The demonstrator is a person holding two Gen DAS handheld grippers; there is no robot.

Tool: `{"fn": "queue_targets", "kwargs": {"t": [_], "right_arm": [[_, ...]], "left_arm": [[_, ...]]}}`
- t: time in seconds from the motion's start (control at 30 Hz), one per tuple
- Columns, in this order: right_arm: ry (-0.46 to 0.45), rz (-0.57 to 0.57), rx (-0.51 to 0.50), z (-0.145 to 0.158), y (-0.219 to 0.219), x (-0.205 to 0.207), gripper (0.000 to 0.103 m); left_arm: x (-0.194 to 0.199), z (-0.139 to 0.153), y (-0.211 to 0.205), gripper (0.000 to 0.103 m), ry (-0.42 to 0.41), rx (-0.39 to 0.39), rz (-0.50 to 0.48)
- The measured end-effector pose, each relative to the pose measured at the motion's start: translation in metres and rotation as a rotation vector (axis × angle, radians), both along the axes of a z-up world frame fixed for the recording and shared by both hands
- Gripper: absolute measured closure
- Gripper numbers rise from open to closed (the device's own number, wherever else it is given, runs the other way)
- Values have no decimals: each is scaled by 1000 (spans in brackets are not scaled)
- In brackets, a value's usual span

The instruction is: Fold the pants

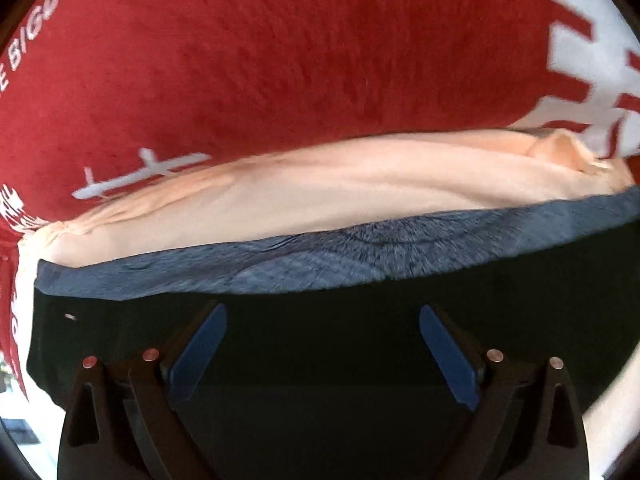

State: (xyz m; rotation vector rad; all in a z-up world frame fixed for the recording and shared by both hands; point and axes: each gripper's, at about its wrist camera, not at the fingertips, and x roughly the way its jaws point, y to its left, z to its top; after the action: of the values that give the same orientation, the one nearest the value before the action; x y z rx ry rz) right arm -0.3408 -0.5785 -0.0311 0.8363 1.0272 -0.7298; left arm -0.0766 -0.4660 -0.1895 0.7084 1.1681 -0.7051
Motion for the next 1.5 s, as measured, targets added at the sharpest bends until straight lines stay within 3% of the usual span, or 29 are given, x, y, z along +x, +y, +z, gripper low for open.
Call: {"fn": "queue_targets", "kwargs": {"t": [0.07,0.13,0.2,0.27,0.33,0.43,0.6,0.8,0.87,1.1,1.17,1.27,1.33,1.47,1.5], "right_arm": [[4,96,35,-25,2,41,67],[37,163,42,-51,0,72,67],[81,187,16,-65,0,83,71],[97,171,-60,-67,-8,86,71],[80,127,-64,-67,-20,86,71],[150,51,-87,-59,-33,79,68],[38,-17,36,-29,-30,33,66],[-124,-18,283,-19,31,11,66],[-185,3,393,-22,64,18,63],[-294,59,623,-74,176,104,61],[-319,41,648,-84,194,92,61],[-308,-9,649,-105,204,103,61],[-324,-46,649,-105,200,86,61],[-368,-114,661,-107,204,100,61],[-365,-138,677,-115,203,108,75]], "left_arm": [[10,-4,-4,5,-9,-44,43],[23,-9,-8,0,2,-40,67],[35,-8,-11,0,-24,-42,83],[47,-7,-9,0,-61,-4,101],[63,0,3,0,-53,11,149],[74,22,32,0,-77,19,163],[84,45,91,0,-84,72,202],[120,41,168,0,-61,108,284],[116,46,179,0,-63,109,281],[189,15,249,0,-115,123,260],[215,-5,271,0,-115,153,259],[229,-13,290,0,-30,51,241],[232,-15,292,0,-12,30,227],[235,-16,296,0,1,10,213],[236,-16,296,0,7,8,213]]}}
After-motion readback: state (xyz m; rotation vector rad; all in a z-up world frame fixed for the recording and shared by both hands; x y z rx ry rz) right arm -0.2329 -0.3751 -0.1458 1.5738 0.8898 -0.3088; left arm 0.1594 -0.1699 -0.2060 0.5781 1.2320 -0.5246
